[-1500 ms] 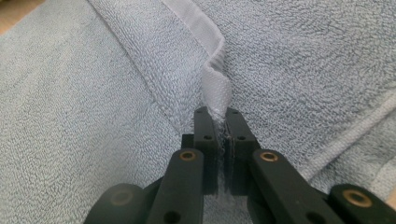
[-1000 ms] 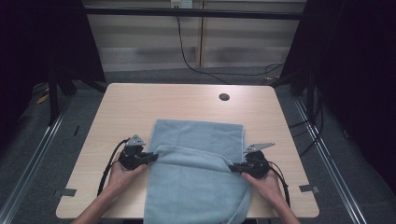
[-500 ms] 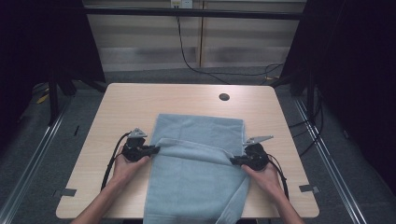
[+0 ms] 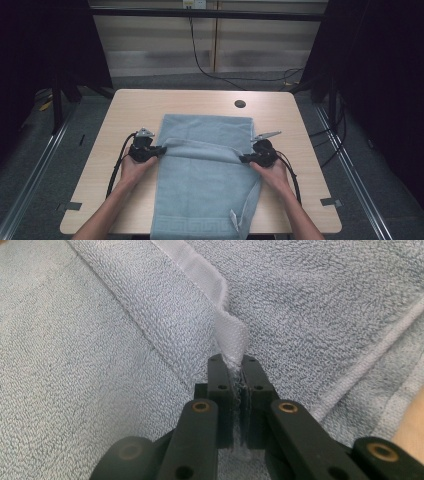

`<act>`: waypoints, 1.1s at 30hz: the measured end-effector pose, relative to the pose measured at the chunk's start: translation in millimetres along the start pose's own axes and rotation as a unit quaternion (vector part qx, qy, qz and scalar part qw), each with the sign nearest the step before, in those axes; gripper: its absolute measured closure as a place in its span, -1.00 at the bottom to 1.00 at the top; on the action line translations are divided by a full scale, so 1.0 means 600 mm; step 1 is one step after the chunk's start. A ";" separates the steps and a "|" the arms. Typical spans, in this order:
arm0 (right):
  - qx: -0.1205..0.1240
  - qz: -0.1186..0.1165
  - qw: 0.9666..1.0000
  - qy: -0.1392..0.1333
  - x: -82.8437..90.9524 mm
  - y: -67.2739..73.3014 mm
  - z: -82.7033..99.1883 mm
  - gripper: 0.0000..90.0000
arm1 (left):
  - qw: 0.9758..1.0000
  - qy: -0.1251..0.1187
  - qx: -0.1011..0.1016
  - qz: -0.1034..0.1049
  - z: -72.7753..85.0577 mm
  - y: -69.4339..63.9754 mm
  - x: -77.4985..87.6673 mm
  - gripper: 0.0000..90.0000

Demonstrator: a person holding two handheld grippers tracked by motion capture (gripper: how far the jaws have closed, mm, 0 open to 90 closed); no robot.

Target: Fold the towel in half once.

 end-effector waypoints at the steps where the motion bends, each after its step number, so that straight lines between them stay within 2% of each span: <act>1: 0.001 -0.003 1.000 0.000 -0.004 -0.001 -0.005 0.91 | 1.000 0.001 0.000 -0.002 -0.002 0.005 -0.002 0.88; 4: 0.004 0.004 1.000 0.005 -0.014 -0.008 -0.017 0.91 | 1.000 0.009 -0.006 -0.011 -0.012 0.016 -0.009 0.88; 7: -0.001 0.009 1.000 0.003 -0.024 -0.017 -0.029 0.91 | 1.000 0.007 0.000 -0.019 -0.024 0.030 -0.021 0.88; 9: -0.011 0.008 1.000 -0.003 -0.031 -0.025 -0.037 0.91 | 1.000 0.006 0.000 -0.017 -0.030 0.039 -0.027 0.88; 13: -0.024 0.009 1.000 -0.015 -0.044 -0.039 -0.051 0.91 | 1.000 -0.006 0.022 -0.008 -0.039 0.056 -0.037 0.88; 14: -0.024 0.011 0.999 -0.018 -0.047 -0.042 -0.055 0.91 | 1.000 -0.008 0.030 -0.007 -0.041 0.058 -0.038 0.88; 16: -0.028 0.013 0.999 -0.019 -0.049 -0.044 -0.058 0.91 | 0.999 -0.012 0.032 -0.008 -0.042 0.058 -0.038 0.89; 17: -0.029 0.017 0.999 -0.031 -0.052 -0.048 -0.067 0.91 | 0.999 -0.018 0.034 0.000 -0.045 0.055 -0.034 0.89; 19: -0.039 0.009 0.998 -0.055 -0.045 -0.052 -0.078 0.91 | 0.998 -0.038 0.037 0.012 -0.058 0.053 -0.018 0.89; 20: -0.046 0.003 0.997 -0.070 -0.037 -0.053 -0.086 0.91 | 0.998 -0.049 0.035 0.018 -0.068 0.048 -0.008 0.89; 22: -0.045 -0.001 0.994 -0.102 -0.010 -0.055 -0.106 0.91 | 0.997 -0.072 0.018 0.026 -0.091 0.035 0.018 0.89; 24: -0.041 -0.004 0.990 -0.136 0.025 -0.055 -0.133 0.91 | 0.994 -0.098 0.010 0.039 -0.119 0.017 0.047 0.89; 27: -0.023 0.011 0.982 -0.190 0.084 -0.053 -0.180 0.90 | 0.990 -0.129 -0.017 0.049 -0.161 -0.016 0.091 0.89; 30: -0.013 0.011 0.973 -0.229 0.140 -0.041 -0.217 0.90 | 0.985 -0.162 -0.034 0.058 -0.199 -0.046 0.136 0.89; 33: 0.002 0.008 0.966 -0.257 0.188 -0.023 -0.242 0.90 | 0.978 -0.190 -0.053 0.069 -0.227 -0.073 0.184 0.89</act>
Point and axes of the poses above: each handheld gripper's, and its own axes: x roughly backward along the jaws, z roughly out of its underside, y roughly to its left, the point moved 9 cm from there along -x, roughly forward along the jaws, and after that the axes turned 4 degrees about -y, right-handed, at the moved point
